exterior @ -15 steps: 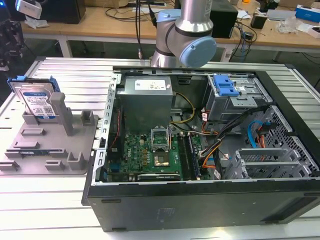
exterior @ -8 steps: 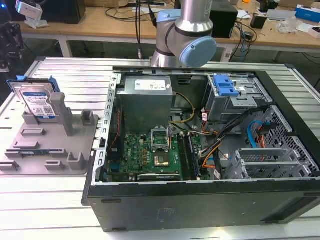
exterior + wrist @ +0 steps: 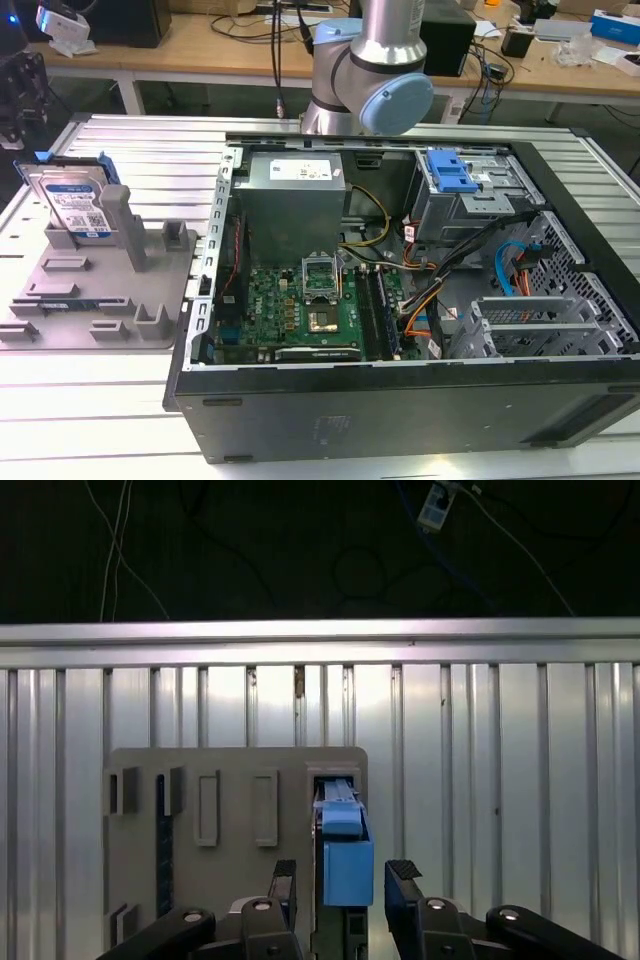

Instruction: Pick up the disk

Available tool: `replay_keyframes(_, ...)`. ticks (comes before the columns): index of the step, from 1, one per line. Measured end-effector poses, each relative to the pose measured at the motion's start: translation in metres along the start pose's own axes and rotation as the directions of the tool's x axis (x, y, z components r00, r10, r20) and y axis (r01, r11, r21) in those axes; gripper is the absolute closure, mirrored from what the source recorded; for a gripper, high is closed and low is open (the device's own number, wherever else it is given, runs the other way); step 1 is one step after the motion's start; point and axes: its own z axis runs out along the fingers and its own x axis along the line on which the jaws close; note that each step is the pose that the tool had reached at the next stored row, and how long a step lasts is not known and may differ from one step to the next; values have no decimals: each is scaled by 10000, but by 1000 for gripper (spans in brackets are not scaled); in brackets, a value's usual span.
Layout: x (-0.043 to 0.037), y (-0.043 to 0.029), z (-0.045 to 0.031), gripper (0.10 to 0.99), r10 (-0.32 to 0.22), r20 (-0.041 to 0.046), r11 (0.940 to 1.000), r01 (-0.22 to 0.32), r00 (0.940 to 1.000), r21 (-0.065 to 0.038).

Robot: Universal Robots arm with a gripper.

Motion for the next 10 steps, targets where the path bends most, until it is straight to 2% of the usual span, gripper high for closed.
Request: replay_keyframes(10,-1,-10,59,604,-1,-5,10000,1,10000,-20)
